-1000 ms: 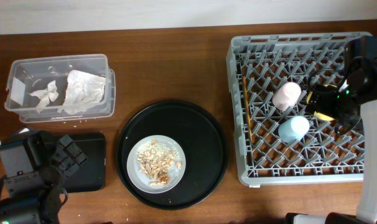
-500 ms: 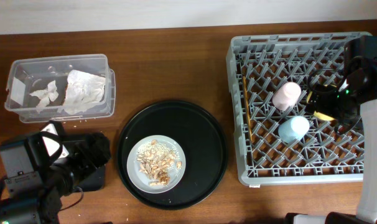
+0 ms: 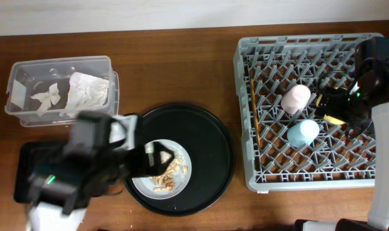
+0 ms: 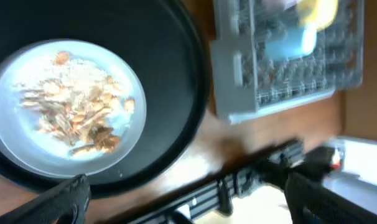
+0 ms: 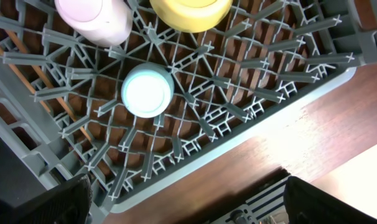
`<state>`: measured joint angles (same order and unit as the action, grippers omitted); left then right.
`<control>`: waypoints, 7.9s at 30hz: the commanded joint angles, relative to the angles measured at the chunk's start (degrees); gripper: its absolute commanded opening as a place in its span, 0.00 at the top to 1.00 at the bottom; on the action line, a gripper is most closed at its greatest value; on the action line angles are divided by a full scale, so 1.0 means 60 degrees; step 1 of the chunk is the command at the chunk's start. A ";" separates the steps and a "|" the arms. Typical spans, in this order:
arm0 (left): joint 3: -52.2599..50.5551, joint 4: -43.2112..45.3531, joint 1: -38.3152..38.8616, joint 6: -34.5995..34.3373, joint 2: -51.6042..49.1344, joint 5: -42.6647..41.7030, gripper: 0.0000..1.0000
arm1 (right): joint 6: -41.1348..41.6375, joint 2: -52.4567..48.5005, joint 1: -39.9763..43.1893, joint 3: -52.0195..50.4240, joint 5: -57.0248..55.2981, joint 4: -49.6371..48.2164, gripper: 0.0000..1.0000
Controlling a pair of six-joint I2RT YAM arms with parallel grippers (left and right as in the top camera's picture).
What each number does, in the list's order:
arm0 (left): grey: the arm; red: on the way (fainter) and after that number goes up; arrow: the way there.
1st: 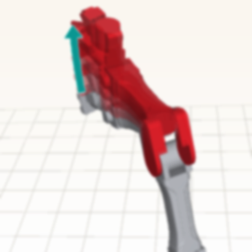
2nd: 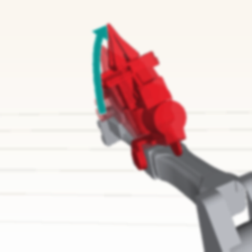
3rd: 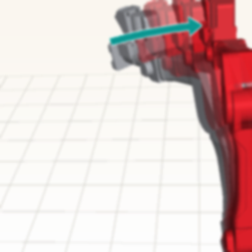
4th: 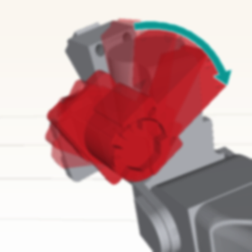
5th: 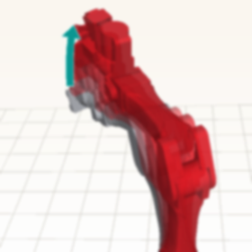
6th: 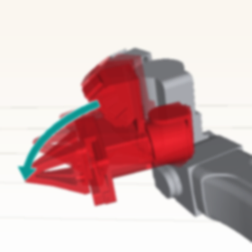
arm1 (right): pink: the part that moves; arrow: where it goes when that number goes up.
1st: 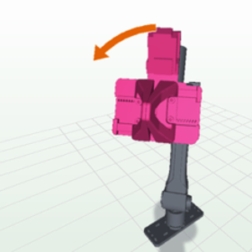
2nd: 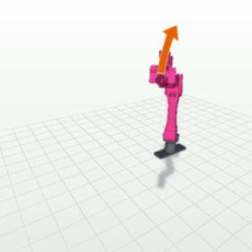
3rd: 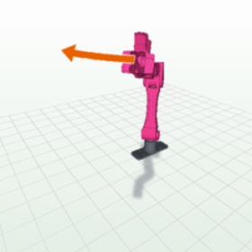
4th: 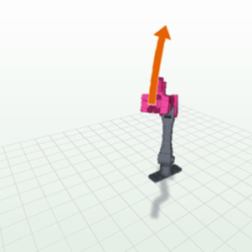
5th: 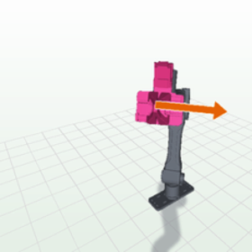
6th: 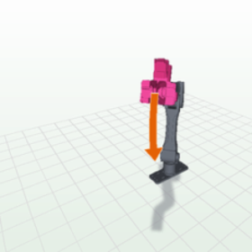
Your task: Sort waste into correct bins and load items into the dishwasher rack
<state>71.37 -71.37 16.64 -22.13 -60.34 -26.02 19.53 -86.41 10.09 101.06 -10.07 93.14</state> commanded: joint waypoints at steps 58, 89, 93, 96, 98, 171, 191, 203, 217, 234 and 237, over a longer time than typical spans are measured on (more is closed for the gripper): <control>0.1974 -0.0277 0.3832 -0.5195 -0.7420 0.7588 0.99 | 0.0117 -0.0033 0.0080 -0.0044 -0.0157 0.0007 0.01; 0.1971 0.1177 -0.5858 -0.1213 -0.6204 0.1337 0.99 | 0.0117 -0.0036 0.0080 -0.0044 -0.0157 0.0004 0.02; 0.1971 0.1002 -0.6958 -0.0586 -0.6204 -0.0084 0.99 | 0.0117 -0.0036 0.0080 -0.0044 -0.0157 0.0007 0.01; 0.1971 0.0812 -0.7614 -0.0004 -0.6204 -0.1264 0.99 | 0.0117 -0.0036 0.0080 -0.0044 -0.0157 0.0004 0.01; 0.1971 0.0546 -0.8040 0.0135 -0.6204 -0.1504 0.99 | 0.0117 -0.0036 0.0080 -0.0044 -0.0157 0.0007 0.01; -0.0171 0.0612 -0.2779 -0.0678 -0.0962 -0.0860 0.99 | 0.0117 -0.0036 0.0080 -0.0044 -0.0157 0.0007 0.01; -0.0087 0.3461 0.4495 -0.2368 -0.6135 0.3381 0.34 | 0.0117 -0.0036 0.0080 -0.0044 -0.0157 0.0007 0.01; 0.1829 -0.0823 -0.1362 -0.2313 -0.1909 0.6171 0.27 | 0.0117 -0.0036 0.0080 -0.0044 -0.0157 0.0007 0.01; 0.1829 -0.2124 -0.4393 -0.2313 -0.1260 0.5227 0.01 | 0.0117 -0.0036 0.0036 -0.0044 0.5814 -0.0696 0.01; 0.1829 -0.2120 -0.4393 -0.2313 -0.1260 0.5227 0.01 | 0.2182 -0.1774 -0.8455 -0.4167 0.2419 -0.6247 0.27; 0.1829 -0.2120 -0.4393 -0.2313 -0.1260 0.5227 0.01 | 0.2688 -0.2874 -0.8419 -0.4167 0.1741 -0.6328 0.31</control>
<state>81.78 -84.20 -9.41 -36.25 -68.25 5.74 33.12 -99.20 -40.34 76.27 5.06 55.66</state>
